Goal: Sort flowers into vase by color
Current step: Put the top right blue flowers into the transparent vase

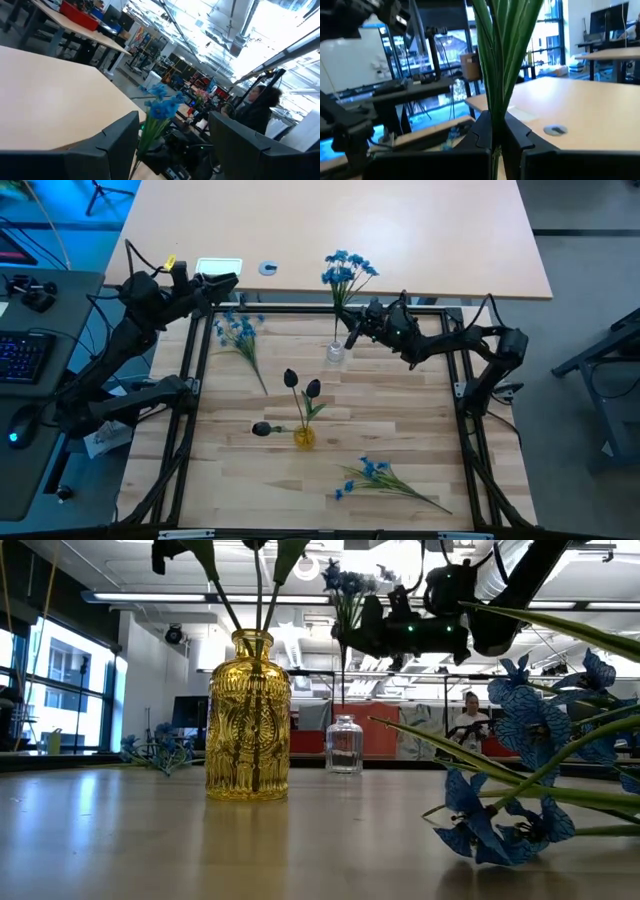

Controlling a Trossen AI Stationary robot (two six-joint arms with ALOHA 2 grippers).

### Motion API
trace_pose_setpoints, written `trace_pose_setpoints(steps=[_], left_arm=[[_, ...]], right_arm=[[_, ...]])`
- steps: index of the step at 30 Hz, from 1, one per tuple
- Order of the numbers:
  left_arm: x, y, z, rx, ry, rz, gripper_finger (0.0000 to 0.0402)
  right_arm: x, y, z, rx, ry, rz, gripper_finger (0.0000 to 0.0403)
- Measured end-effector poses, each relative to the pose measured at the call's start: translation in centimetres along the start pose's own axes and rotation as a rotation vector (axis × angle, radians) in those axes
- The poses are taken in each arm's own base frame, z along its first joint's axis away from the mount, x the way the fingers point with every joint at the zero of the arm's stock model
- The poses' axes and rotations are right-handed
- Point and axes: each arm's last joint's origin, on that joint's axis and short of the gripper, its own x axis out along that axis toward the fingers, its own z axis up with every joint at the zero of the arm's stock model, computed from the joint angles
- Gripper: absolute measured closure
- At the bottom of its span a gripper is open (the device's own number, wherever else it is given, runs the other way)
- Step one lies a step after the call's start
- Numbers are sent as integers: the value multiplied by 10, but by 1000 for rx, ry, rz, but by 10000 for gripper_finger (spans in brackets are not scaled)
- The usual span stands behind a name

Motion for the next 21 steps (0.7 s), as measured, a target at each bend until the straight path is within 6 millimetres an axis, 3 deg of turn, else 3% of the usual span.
trace_pose_setpoints(steps=[14,21], left_arm=[[1,-2,-2,26,8,-12,177],[1,-2,-2,41,7,-10,177]], right_arm=[[-1,-1,-12,-8,126,-11,389],[-9,1,4,1,193,-10,340]])
